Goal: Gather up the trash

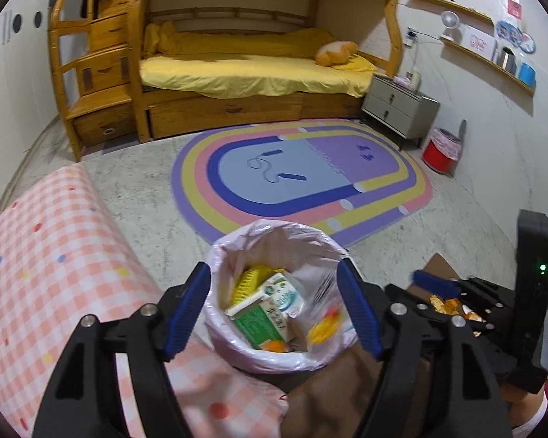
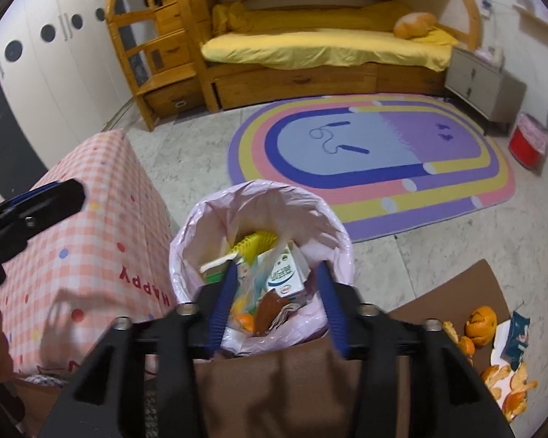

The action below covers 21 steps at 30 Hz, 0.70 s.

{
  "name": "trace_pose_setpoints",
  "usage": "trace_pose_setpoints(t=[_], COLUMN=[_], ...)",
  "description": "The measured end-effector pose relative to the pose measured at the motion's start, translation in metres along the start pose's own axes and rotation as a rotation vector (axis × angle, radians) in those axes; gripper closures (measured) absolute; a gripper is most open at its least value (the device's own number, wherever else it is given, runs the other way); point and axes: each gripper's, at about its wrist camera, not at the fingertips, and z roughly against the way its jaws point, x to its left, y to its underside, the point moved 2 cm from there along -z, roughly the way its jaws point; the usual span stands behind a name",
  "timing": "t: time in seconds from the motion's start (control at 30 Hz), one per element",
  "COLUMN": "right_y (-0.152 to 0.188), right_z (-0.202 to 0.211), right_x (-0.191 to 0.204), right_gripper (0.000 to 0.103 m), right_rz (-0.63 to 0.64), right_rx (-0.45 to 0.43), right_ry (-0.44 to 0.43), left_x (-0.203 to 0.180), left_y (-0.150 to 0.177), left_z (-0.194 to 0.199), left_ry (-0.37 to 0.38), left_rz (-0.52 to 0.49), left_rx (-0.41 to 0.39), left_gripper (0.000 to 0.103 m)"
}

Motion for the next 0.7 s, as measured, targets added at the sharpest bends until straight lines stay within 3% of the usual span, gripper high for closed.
trace_pose_setpoints(t=[0.27,0.37,0.5,0.6,0.7], right_y=[0.004,0.006,0.008,0.008,0.010], right_z=[0.047,0.069,0.098,0.117,0.131], right_x=[0.012,0.027,0.055,0.075,0.094], right_gripper=[0.051,0.041,0.014,0.012,0.011], right_rz=[0.032,0.064,0.123,0.169,0.215], right_rx=[-0.050,-0.073,-0.098,-0.119,-0.111], right_ry=[-0.004,-0.024,-0.035,0.006,-0.001], left_x=[0.018,0.021,0.032,0.044,0.059], left_y=[0.006,0.012,0.023,0.033,0.045], left_z=[0.037,0.058,0.096,0.126,0.157], left_ry=[-0.074,-0.116,-0.185,-0.238,-0.310], left_rz=[0.028,0.010,0.016,0.054,0.092], left_rx=[-0.032,-0.046,-0.059,-0.060,-0.053], left_gripper=[0.027,0.022,0.016,0.007,0.007])
